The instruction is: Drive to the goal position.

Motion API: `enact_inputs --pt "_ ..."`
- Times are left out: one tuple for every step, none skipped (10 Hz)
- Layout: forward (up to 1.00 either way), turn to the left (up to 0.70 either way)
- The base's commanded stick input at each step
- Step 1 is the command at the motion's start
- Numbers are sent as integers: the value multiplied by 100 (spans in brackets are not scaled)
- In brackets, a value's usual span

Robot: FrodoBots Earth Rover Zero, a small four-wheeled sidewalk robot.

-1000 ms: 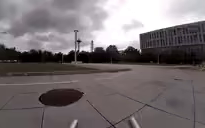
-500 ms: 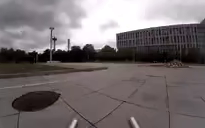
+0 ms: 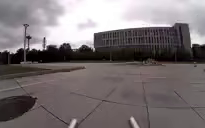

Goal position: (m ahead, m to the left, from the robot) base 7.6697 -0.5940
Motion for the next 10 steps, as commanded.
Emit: enact_inputs --pt "0 -100" --pt "0 -100" --pt "0 -100" --pt "0 -100" --pt "0 -83" --pt "26 -31" --pt "100 0" --pt "100 0" --pt "100 0" --pt "100 0"
